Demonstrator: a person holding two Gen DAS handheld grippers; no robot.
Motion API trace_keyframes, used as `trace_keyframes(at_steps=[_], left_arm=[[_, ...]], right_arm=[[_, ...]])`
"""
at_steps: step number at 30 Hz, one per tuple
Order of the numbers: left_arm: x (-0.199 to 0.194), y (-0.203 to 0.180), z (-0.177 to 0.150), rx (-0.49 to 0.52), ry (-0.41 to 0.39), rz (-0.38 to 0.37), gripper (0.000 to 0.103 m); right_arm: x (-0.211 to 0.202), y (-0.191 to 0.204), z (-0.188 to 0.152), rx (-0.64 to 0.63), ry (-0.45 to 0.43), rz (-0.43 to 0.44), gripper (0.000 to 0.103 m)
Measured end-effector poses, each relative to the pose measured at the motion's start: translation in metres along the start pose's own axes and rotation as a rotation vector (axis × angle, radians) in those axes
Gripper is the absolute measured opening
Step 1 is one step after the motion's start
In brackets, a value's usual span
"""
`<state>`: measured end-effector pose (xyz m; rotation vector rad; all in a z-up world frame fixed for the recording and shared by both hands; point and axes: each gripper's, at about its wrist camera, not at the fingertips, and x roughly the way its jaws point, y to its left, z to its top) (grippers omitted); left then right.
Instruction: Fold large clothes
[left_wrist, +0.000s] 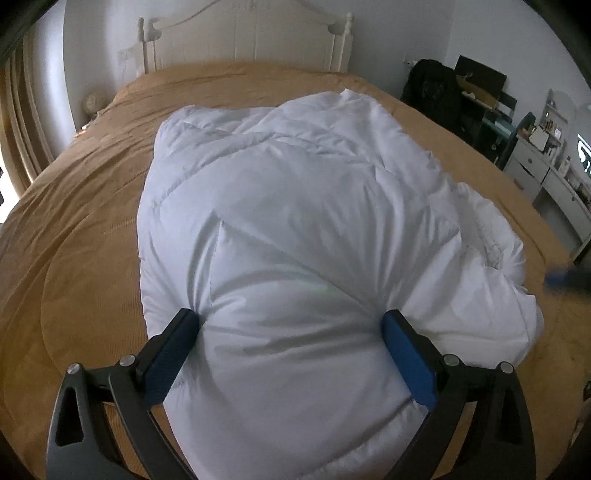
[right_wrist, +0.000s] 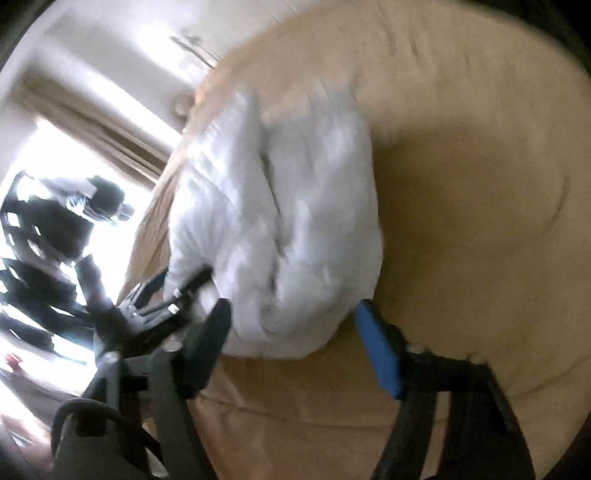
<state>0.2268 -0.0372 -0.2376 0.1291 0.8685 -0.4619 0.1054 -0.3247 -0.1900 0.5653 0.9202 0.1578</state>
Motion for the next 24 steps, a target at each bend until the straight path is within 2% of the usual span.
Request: trace_keyframes(at_steps=[2, 4, 5, 6, 8, 10, 12, 15, 16, 17, 20, 22, 24], left_arm=[[-0.001, 0.002, -0.005, 0.007, 0.006, -0.003, 0.098], [0.005, -0.002, -0.008, 0.004, 0.008, -0.002, 0.098], [-0.004, -0.002, -0.017, 0.006, 0.007, 0.0, 0.098], [-0.007, -0.007, -0.023, 0.009, 0.005, 0.005, 0.099], [-0.007, -0.01, -0.025, 0.021, 0.0, 0.013, 0.099], [-0.012, -0.011, -0.028, 0.022, -0.002, 0.013, 0.1], [-0.014, -0.01, -0.029, 0.021, 0.0, 0.01, 0.1], [-0.019, -0.011, -0.029, 0.025, 0.003, -0.009, 0.101], [-0.02, -0.012, -0.029, 0.032, 0.003, -0.01, 0.101], [-0.02, -0.014, -0.03, 0.038, 0.005, -0.008, 0.101], [-0.019, -0.012, -0.029, 0.033, 0.01, -0.002, 0.102], [-0.019, -0.004, -0.028, -0.006, 0.017, -0.025, 0.102], [-0.021, 0.002, -0.026, -0.025, 0.025, -0.042, 0.102]], right_arm=[[-0.005, 0.043, 0.029, -0.157, -0.053, -0.041, 0.039], [0.005, 0.067, 0.056, -0.26, -0.077, -0.062, 0.038], [0.016, 0.08, 0.072, -0.296, -0.072, -0.06, 0.038], [0.03, 0.098, 0.078, -0.316, -0.055, -0.042, 0.038], [0.063, 0.107, 0.108, -0.353, -0.002, 0.015, 0.038], [0.103, 0.135, 0.12, -0.365, 0.048, 0.007, 0.038], [0.151, 0.13, 0.141, -0.34, 0.094, -0.055, 0.035], [0.196, 0.115, 0.157, -0.303, 0.133, -0.249, 0.012], [0.202, 0.105, 0.158, -0.28, 0.138, -0.279, 0.01], [0.202, 0.093, 0.159, -0.244, 0.141, -0.286, 0.006], [0.179, 0.073, 0.15, -0.193, 0.119, -0.305, 0.006], [0.153, 0.087, 0.135, -0.223, 0.037, -0.3, 0.008], [0.117, 0.109, 0.105, -0.275, -0.058, -0.208, 0.009]])
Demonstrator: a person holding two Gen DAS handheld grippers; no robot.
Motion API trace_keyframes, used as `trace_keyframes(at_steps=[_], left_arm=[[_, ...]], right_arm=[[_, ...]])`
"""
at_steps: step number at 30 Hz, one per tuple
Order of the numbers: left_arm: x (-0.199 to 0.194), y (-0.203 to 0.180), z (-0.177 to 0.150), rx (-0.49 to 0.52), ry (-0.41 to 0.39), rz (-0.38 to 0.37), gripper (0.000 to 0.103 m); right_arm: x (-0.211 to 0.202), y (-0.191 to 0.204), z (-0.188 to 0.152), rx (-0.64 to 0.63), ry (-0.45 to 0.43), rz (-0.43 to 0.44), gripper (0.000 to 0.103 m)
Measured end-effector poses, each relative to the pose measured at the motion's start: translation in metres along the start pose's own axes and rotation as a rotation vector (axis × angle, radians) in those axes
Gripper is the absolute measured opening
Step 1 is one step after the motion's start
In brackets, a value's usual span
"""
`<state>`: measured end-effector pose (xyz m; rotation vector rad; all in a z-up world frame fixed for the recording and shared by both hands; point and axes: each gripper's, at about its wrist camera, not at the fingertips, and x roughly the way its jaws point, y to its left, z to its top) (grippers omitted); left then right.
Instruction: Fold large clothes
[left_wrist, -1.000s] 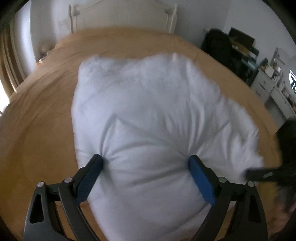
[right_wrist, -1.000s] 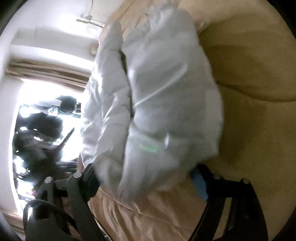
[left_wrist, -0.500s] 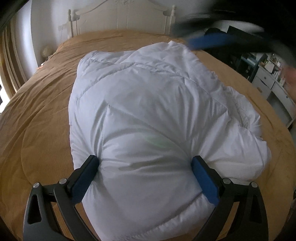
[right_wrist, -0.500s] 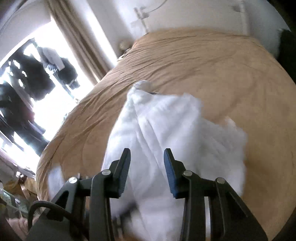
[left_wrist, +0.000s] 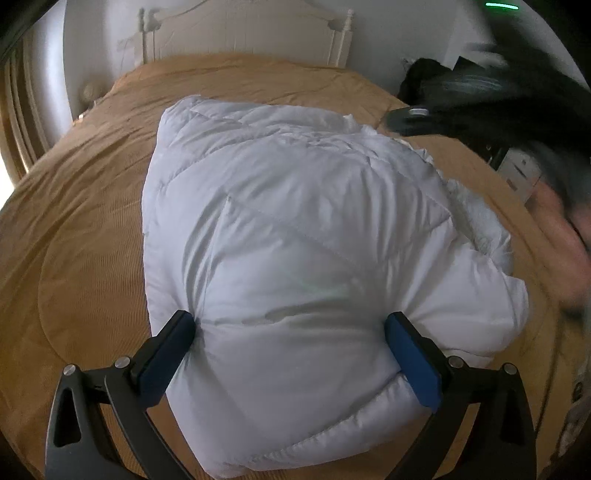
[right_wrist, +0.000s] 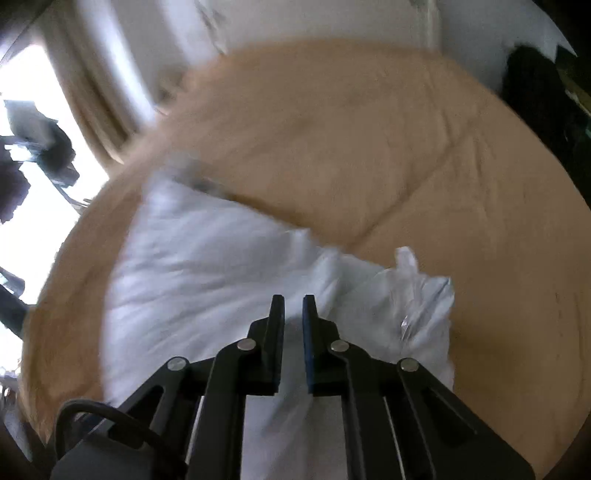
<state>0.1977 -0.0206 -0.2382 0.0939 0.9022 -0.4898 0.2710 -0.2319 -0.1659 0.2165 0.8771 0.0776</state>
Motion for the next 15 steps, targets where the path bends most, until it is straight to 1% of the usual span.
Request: trace_keyframes(at_steps=[1, 2, 3, 4, 5, 6, 7, 8, 10, 11, 13, 15], left_arm=[[-0.002, 0.002, 0.0, -0.005, 0.004, -0.004, 0.102], [-0.005, 0.005, 0.001, -0.019, 0.007, -0.013, 0.101], [-0.011, 0.01, 0.003, -0.04, 0.007, -0.024, 0.1], [-0.015, 0.013, 0.003, -0.057, 0.004, -0.031, 0.099], [-0.023, 0.021, 0.005, -0.097, -0.004, -0.043, 0.099], [-0.033, 0.03, 0.007, -0.146, -0.023, -0.046, 0.099], [-0.04, 0.036, 0.007, -0.172, -0.041, -0.04, 0.099], [-0.05, 0.043, 0.011, -0.2, -0.073, -0.027, 0.099], [-0.06, 0.05, 0.023, -0.214, -0.12, 0.007, 0.099], [-0.061, 0.051, 0.033, -0.212, -0.142, 0.022, 0.099], [-0.056, 0.049, 0.05, -0.204, -0.166, 0.043, 0.099], [-0.041, 0.043, 0.068, -0.191, -0.19, 0.08, 0.1]], right_arm=[[-0.019, 0.014, -0.015, -0.038, -0.038, 0.037, 0.009], [-0.027, 0.024, -0.027, -0.068, -0.062, 0.043, 0.009], [-0.034, 0.032, -0.044, -0.101, -0.08, 0.032, 0.009], [-0.033, 0.036, -0.062, -0.13, -0.07, -0.005, 0.01], [-0.023, 0.032, -0.08, -0.134, -0.034, -0.036, 0.01], [-0.016, 0.02, -0.093, -0.12, 0.003, -0.041, 0.009], [-0.003, 0.007, -0.109, -0.094, 0.035, -0.031, 0.009], [0.003, 0.0, -0.12, -0.079, 0.022, -0.032, 0.009], [0.006, -0.012, -0.129, -0.049, -0.009, -0.034, 0.01], [0.006, -0.015, -0.129, -0.03, -0.011, -0.025, 0.01], [0.007, -0.017, -0.131, -0.013, -0.007, -0.006, 0.01], [0.009, -0.014, -0.132, -0.023, -0.018, -0.021, 0.011]])
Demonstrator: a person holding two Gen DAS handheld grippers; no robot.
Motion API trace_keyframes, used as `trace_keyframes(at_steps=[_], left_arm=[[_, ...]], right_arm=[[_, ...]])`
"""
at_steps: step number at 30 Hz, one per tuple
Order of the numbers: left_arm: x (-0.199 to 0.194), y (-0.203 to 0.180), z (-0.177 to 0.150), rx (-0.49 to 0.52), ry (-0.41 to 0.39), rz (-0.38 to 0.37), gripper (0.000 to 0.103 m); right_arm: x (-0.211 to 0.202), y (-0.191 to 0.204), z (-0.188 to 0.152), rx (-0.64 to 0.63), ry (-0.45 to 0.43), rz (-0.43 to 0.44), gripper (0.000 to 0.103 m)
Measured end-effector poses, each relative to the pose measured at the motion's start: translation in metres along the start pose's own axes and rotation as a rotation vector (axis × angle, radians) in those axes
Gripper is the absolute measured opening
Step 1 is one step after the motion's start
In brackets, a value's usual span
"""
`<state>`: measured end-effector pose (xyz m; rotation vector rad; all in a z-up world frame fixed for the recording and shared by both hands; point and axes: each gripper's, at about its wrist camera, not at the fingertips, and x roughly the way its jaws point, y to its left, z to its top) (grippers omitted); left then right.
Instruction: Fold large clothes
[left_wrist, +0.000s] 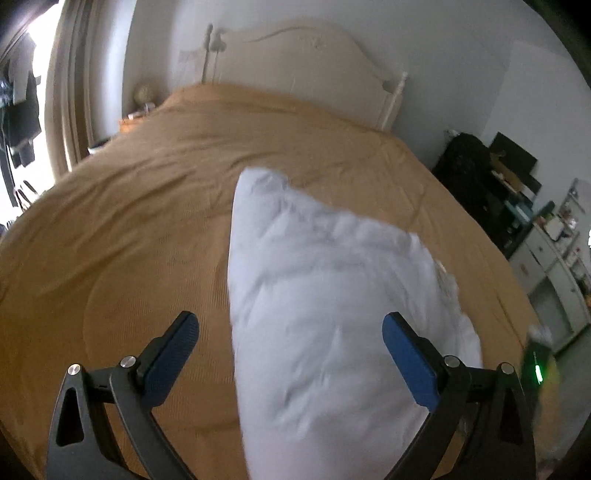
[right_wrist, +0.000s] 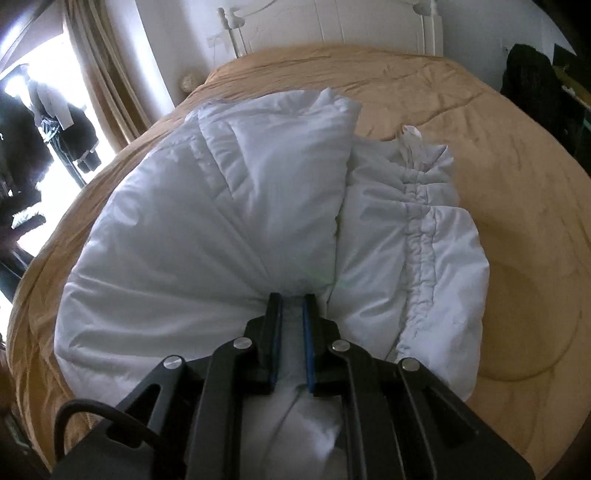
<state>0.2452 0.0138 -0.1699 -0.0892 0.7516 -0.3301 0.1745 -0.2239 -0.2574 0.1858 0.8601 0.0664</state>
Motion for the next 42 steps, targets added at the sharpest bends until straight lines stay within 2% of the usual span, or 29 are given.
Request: trace_keyframes(at_steps=[3, 6, 11, 12, 13, 14, 16, 18, 20, 22, 24, 26, 28, 29, 31, 32, 33, 34, 35, 37, 38, 40, 42], left_arm=[[0.035, -0.012, 0.003, 0.03, 0.047, 0.06, 0.1], [0.066, -0.017, -0.015, 0.06, 0.119, 0.112, 0.1], [0.069, -0.013, -0.032, 0.044, 0.161, 0.082, 0.1], [0.068, -0.013, -0.035, 0.049, 0.161, 0.082, 0.1], [0.068, -0.013, -0.037, 0.052, 0.159, 0.077, 0.1], [0.067, -0.013, -0.037, 0.051, 0.16, 0.07, 0.1], [0.061, -0.011, -0.038, 0.033, 0.168, 0.05, 0.1], [0.052, -0.005, -0.038, 0.012, 0.178, 0.024, 0.1], [0.043, 0.002, -0.04, -0.007, 0.182, 0.015, 0.1], [0.034, 0.007, -0.045, -0.023, 0.195, 0.015, 0.1], [0.026, 0.007, -0.054, -0.038, 0.206, 0.008, 0.1], [0.023, 0.003, -0.064, -0.04, 0.221, -0.013, 0.1], [0.025, -0.002, -0.071, -0.029, 0.233, -0.023, 0.1], [0.024, -0.006, -0.075, -0.017, 0.232, -0.022, 0.1], [0.024, -0.009, -0.081, 0.003, 0.231, -0.017, 0.101], [0.023, -0.01, -0.083, 0.01, 0.23, -0.016, 0.101], [0.023, -0.01, -0.086, 0.01, 0.234, -0.022, 0.102], [0.025, -0.008, -0.088, 0.008, 0.244, -0.034, 0.102], [0.025, -0.007, -0.091, 0.005, 0.25, -0.037, 0.102], [0.023, -0.004, -0.094, -0.002, 0.248, -0.042, 0.102], [0.023, -0.002, -0.094, -0.009, 0.25, -0.048, 0.102], [0.023, 0.002, -0.094, -0.026, 0.256, -0.062, 0.102], [0.022, 0.003, -0.095, -0.044, 0.263, -0.067, 0.102]], right_arm=[[-0.005, 0.002, -0.005, 0.004, -0.021, -0.002, 0.012], [-0.014, -0.002, -0.004, 0.03, -0.041, 0.018, 0.014], [-0.034, -0.001, 0.003, 0.053, -0.055, 0.025, 0.019], [-0.042, 0.0, 0.008, 0.071, -0.074, 0.049, 0.021], [-0.05, 0.001, 0.017, 0.082, -0.103, 0.079, 0.024], [-0.055, 0.006, 0.029, 0.073, -0.118, 0.081, 0.036], [-0.051, 0.012, 0.049, 0.053, -0.114, 0.064, 0.05], [-0.031, 0.012, 0.065, 0.039, -0.079, 0.049, 0.05], [0.0, 0.001, 0.07, 0.059, -0.005, -0.016, 0.047], [0.003, -0.018, 0.073, 0.149, -0.006, 0.015, 0.041], [-0.016, -0.027, 0.077, 0.228, -0.052, 0.067, 0.039], [-0.037, -0.02, 0.088, 0.207, -0.102, 0.136, 0.039], [-0.046, 0.001, 0.102, 0.156, -0.113, 0.23, 0.039], [-0.041, 0.01, 0.108, 0.139, -0.091, 0.275, 0.039], [-0.017, 0.025, 0.114, 0.101, -0.025, 0.279, 0.038], [-0.003, 0.027, 0.114, 0.086, 0.008, 0.237, 0.028], [0.015, 0.022, 0.114, 0.09, 0.048, 0.145, 0.01], [0.027, 0.008, 0.111, 0.126, 0.062, 0.071, 0.003], [0.025, -0.006, 0.105, 0.178, 0.041, 0.036, 0.003], [-0.001, -0.017, 0.09, 0.209, -0.029, 0.034, 0.004], [-0.018, -0.014, 0.08, 0.19, -0.077, 0.044, 0.01], [-0.062, 0.007, 0.043, 0.102, -0.185, 0.109, 0.013], [-0.083, 0.031, 0.004, -0.012, -0.224, 0.129, 0.018]])
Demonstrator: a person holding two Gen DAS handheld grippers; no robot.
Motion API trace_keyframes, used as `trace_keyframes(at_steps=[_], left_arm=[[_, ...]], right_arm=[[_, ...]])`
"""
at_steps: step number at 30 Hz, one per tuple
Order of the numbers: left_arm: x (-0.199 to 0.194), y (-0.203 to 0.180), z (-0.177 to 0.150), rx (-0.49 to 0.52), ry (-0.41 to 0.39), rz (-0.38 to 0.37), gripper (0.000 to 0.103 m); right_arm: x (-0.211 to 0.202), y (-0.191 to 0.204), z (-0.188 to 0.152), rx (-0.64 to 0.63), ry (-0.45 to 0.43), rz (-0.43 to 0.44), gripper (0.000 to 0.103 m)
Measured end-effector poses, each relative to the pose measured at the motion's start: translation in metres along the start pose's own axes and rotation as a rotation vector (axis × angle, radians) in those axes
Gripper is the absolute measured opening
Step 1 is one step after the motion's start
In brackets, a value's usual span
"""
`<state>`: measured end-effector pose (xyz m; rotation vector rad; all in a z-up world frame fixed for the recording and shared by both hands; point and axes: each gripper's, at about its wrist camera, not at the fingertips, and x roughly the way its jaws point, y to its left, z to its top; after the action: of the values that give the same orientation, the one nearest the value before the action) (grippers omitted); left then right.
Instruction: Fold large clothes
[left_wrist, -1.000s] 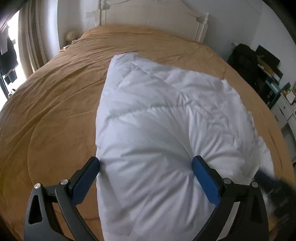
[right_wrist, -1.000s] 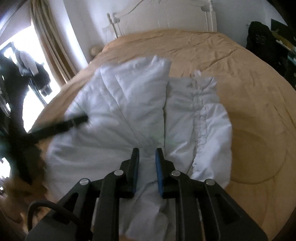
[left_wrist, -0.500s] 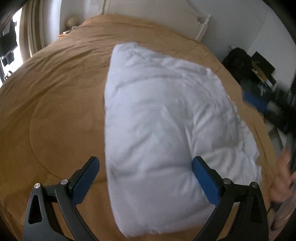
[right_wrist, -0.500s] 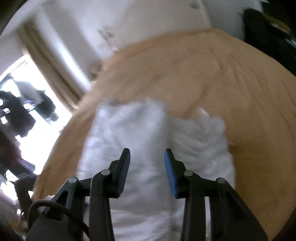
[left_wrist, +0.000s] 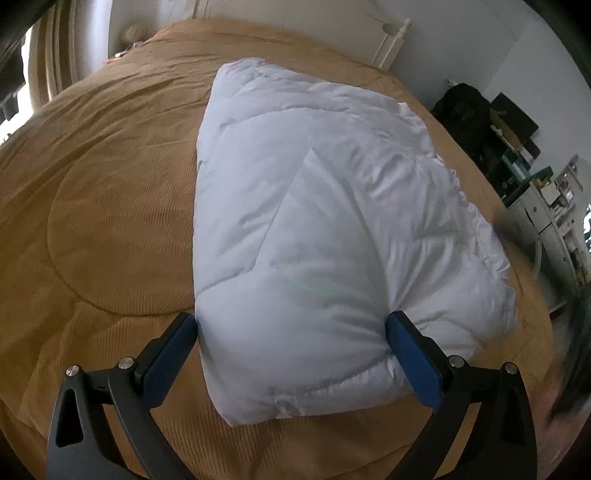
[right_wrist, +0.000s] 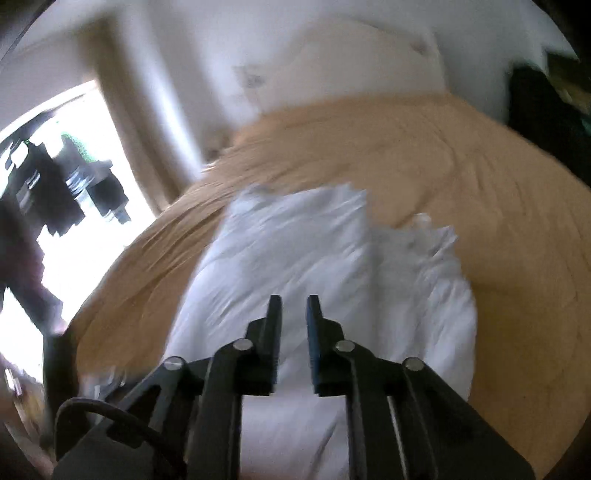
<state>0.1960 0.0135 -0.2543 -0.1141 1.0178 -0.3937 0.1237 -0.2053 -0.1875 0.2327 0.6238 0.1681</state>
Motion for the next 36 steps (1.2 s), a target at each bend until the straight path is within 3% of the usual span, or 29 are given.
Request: trace_keyframes(at_steps=[2, 4, 8, 10, 13, 16, 20, 21, 24, 30, 32, 33, 36], left_arm=[[-0.001, 0.002, 0.001, -0.004, 0.009, -0.004, 0.103], [-0.002, 0.0, -0.004, 0.007, 0.037, -0.004, 0.103], [-0.011, 0.0, -0.016, 0.035, 0.054, 0.019, 0.103], [-0.022, -0.003, -0.016, 0.052, 0.052, 0.034, 0.101], [-0.046, -0.005, -0.014, 0.07, 0.047, 0.08, 0.101], [-0.09, -0.006, -0.006, 0.039, 0.013, 0.155, 0.101], [-0.139, -0.013, 0.009, -0.009, 0.031, 0.319, 0.101], [-0.153, -0.018, 0.014, -0.021, 0.043, 0.36, 0.102], [-0.187, -0.034, 0.024, -0.036, 0.045, 0.417, 0.102], [-0.252, -0.065, 0.03, -0.066, -0.006, 0.432, 0.102], [-0.266, -0.069, 0.028, -0.093, -0.022, 0.423, 0.102], [-0.273, -0.071, 0.025, -0.1, -0.029, 0.418, 0.102], [-0.278, -0.072, 0.021, -0.104, -0.03, 0.46, 0.102]], right_arm=[[0.0, 0.016, -0.042, -0.145, 0.095, -0.023, 0.017], [0.002, 0.009, -0.072, -0.181, 0.169, -0.049, 0.015], [-0.018, -0.021, -0.104, -0.113, 0.316, -0.092, 0.015], [-0.031, -0.033, -0.105, -0.073, 0.327, -0.113, 0.015], [-0.054, -0.041, -0.082, -0.028, 0.283, -0.145, 0.015], [-0.071, -0.034, -0.043, -0.006, 0.259, -0.193, 0.027], [-0.083, -0.009, 0.014, 0.034, 0.282, -0.259, 0.073], [-0.085, -0.002, 0.024, 0.046, 0.286, -0.275, 0.077], [-0.102, 0.028, 0.053, 0.067, 0.308, -0.304, 0.078], [-0.147, 0.073, 0.09, 0.033, 0.303, -0.346, 0.086], [-0.167, 0.084, 0.093, 0.038, 0.297, -0.33, 0.093], [-0.173, 0.086, 0.092, 0.043, 0.291, -0.33, 0.103], [-0.185, 0.094, 0.078, 0.025, 0.303, -0.371, 0.103]])
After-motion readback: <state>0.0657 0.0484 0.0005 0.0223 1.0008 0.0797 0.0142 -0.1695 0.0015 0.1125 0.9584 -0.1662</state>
